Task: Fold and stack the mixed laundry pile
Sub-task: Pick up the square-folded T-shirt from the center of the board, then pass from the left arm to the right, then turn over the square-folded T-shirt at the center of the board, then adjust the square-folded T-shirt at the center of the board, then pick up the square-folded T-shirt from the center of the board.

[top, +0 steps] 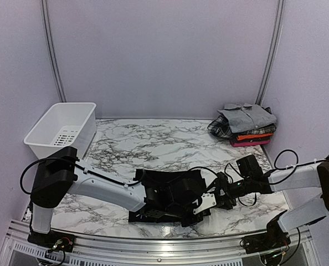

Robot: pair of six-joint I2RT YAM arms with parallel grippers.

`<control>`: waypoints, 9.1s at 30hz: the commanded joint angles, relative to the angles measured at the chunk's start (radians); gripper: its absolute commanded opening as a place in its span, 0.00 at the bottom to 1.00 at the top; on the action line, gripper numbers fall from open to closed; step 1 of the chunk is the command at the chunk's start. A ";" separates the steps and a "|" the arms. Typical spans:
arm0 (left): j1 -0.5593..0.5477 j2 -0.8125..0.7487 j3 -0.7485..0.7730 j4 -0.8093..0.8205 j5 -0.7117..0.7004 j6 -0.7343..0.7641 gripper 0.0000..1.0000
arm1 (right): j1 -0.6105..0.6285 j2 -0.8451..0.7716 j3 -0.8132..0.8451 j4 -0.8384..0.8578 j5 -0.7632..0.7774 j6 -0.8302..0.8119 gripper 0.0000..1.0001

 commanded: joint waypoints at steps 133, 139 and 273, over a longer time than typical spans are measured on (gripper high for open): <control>0.622 -0.234 -0.173 -0.313 0.329 -0.514 0.49 | -0.047 0.187 0.387 -0.529 0.408 -0.583 0.48; 0.623 -0.167 -0.130 -0.322 0.347 -0.502 0.48 | -0.055 0.249 0.361 -0.442 0.316 -0.554 0.49; 0.374 -0.396 -0.247 -0.129 -0.031 -0.129 0.73 | -0.166 0.200 0.614 -0.435 0.165 -0.591 0.70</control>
